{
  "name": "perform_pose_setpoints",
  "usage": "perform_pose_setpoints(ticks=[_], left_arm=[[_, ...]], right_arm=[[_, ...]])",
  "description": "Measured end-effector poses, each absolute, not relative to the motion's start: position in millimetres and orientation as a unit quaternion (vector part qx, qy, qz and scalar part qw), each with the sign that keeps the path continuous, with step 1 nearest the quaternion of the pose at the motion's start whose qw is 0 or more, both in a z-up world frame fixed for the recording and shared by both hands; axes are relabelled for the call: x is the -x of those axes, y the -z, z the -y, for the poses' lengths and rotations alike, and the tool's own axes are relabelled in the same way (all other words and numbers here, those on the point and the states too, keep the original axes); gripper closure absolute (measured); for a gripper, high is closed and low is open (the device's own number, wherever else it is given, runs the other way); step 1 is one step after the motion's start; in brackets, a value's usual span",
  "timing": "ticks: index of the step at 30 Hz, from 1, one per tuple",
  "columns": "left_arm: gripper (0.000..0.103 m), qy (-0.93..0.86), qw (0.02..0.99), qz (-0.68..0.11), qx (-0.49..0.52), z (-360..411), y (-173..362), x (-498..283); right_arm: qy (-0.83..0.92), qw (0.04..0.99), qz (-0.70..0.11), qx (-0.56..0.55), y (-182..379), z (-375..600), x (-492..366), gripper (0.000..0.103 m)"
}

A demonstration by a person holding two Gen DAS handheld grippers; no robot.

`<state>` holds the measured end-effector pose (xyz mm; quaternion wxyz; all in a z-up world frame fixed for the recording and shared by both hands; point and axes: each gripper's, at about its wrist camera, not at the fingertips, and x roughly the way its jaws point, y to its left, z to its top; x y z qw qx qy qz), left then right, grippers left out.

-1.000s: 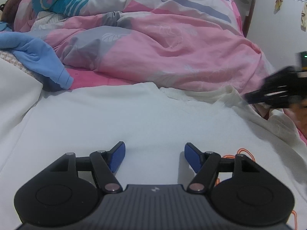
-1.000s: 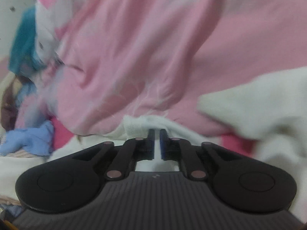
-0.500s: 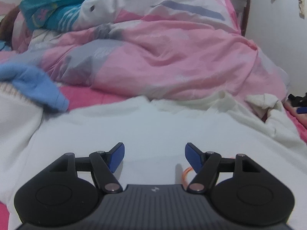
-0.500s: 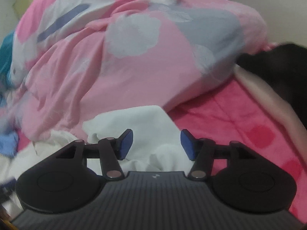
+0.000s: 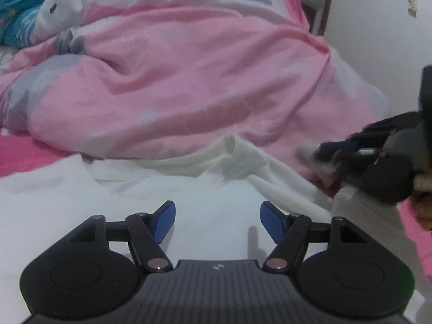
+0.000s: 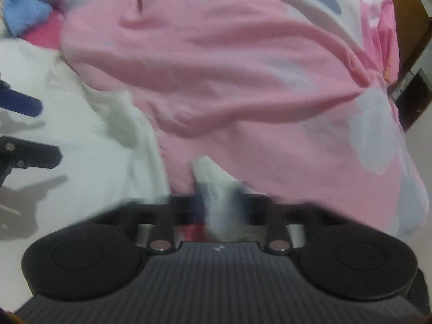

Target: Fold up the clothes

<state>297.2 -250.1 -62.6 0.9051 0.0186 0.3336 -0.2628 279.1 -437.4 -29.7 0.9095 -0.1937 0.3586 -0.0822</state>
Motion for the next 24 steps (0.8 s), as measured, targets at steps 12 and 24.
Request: perform_pose_setpoints(ticks=[12,24], left_arm=[[0.033,0.250,0.914,-0.319,-0.024,255.7,83.2,-293.8],[0.033,0.243,0.919,-0.310,-0.019,254.4,85.2,-293.9]], right_arm=[[0.251,0.955,-0.143,-0.070,-95.8,619.2,-159.8,0.103],[0.383,0.892,-0.040,-0.237,-78.8,753.4,-53.8,0.103]])
